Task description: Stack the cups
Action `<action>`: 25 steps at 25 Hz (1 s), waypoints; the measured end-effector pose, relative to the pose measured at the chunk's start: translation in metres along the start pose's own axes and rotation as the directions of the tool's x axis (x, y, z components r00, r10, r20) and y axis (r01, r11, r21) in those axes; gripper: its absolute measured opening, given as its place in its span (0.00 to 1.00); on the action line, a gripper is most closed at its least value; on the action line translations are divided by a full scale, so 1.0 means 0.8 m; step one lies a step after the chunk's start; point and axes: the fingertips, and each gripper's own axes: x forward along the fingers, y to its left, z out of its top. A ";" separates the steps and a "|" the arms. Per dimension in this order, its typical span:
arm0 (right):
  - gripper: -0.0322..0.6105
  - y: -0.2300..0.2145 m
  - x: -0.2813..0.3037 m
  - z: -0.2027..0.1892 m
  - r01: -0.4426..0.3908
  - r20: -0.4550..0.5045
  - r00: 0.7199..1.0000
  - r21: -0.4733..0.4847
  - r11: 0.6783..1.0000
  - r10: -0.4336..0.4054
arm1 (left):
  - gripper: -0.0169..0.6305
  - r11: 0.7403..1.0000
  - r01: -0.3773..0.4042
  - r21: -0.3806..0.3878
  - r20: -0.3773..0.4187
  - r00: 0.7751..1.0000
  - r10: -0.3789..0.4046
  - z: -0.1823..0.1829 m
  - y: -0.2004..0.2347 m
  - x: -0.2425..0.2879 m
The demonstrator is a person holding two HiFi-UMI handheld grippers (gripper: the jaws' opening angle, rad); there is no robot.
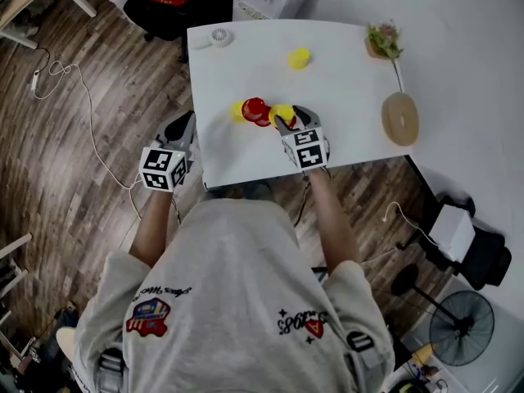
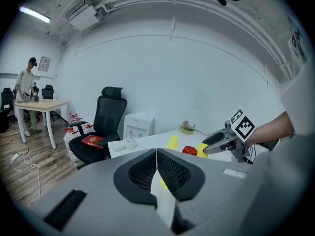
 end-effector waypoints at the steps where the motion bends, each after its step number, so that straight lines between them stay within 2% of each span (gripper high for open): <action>1: 0.40 0.001 0.001 0.001 -0.003 0.001 1.000 0.002 1.000 0.003 | 0.04 1.000 0.000 -0.001 0.000 1.000 0.000 -0.001 0.000 0.000; 3: 0.40 0.003 0.001 0.002 -0.006 0.004 1.000 0.000 1.000 0.006 | 0.04 1.000 -0.001 -0.002 -0.002 1.000 0.001 -0.001 -0.001 0.001; 5: 0.44 0.003 -0.002 0.005 -0.008 0.022 1.000 0.004 1.000 0.008 | 0.04 1.000 -0.002 -0.001 -0.003 1.000 0.002 -0.001 -0.003 0.002; 8: 0.47 -0.006 -0.014 0.021 -0.026 0.104 0.994 0.076 0.997 0.018 | 0.04 1.000 -0.010 -0.003 -0.003 1.000 0.010 0.000 -0.006 0.005; 10: 0.47 -0.025 -0.023 0.038 -0.022 0.169 0.986 0.136 0.991 -0.001 | 0.04 1.000 -0.020 -0.005 -0.002 1.000 0.020 0.001 -0.005 0.008; 13: 0.46 -0.070 -0.025 0.058 0.023 0.218 0.974 0.173 0.985 -0.061 | 0.04 0.999 -0.040 -0.007 0.001 0.999 0.040 0.003 -0.006 0.011; 19: 0.50 -0.150 0.006 0.071 0.120 0.198 0.969 0.140 0.983 -0.146 | 0.04 0.994 -0.107 -0.025 -0.004 0.994 0.107 0.005 -0.005 0.012; 25: 0.50 -0.206 0.065 0.075 0.126 0.148 0.979 0.098 0.987 -0.140 | 0.04 0.972 -0.227 -0.056 -0.028 0.974 0.226 0.000 0.003 0.000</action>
